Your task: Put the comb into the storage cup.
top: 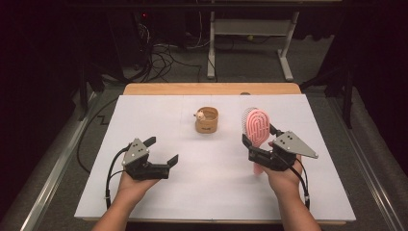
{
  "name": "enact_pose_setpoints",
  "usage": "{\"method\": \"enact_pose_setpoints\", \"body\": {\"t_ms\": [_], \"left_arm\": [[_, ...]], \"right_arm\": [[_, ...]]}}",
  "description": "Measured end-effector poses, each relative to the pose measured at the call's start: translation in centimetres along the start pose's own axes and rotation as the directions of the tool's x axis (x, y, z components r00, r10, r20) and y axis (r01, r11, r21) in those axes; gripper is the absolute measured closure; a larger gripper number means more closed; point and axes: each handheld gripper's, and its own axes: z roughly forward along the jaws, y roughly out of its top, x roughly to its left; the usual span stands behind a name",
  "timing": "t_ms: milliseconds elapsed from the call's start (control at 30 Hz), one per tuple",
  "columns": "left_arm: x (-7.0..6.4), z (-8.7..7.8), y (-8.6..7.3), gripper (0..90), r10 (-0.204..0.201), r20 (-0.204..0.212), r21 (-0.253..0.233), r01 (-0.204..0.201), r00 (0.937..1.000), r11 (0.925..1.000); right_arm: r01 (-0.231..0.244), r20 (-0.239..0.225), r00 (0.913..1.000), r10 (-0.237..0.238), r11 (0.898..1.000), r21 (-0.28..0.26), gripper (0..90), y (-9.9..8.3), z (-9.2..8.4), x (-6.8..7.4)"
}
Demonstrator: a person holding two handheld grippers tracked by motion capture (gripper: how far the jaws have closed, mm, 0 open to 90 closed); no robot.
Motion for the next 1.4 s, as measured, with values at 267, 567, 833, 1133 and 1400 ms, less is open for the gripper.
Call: {"method": "enact_pose_setpoints", "body": {"t_ms": [267,567,833,1133,1400], "left_arm": [[-0.9,0.5,1.3,0.0,0.007,0.039,-0.037,-0.006,0.9992,0.9993],[-1.5,1.5,2.2,0.0,0.01,0.061,-0.034,-0.008,0.9981,0.9994],[-2.1,2.7,3.0,0.0,0.025,0.081,-0.029,-0.023,0.9964,0.9993],[-3.0,2.9,4.3,0.0,0.023,0.113,-0.042,-0.019,0.9934,0.9989],[-3.5,2.8,4.9,0.0,0.021,0.121,-0.051,-0.015,0.9925,0.9986]], "right_arm": [[0.032,-0.004,0.9995,-0.032,0.999,-0.002,20.3,0.0,0.1,0.6],[0.044,-0.007,0.999,-0.044,0.999,-0.004,20.3,-0.2,0.4,0.9],[0.042,0.005,0.9991,-0.042,0.999,-0.016,20.3,-0.1,0.2,0.9],[0.083,-0.006,0.9965,-0.083,0.996,-0.029,20.3,0.1,0.5,2.5],[0.097,-0.029,0.9948,-0.098,0.995,-0.03,20.3,-0.2,1.2,3.7]]}}
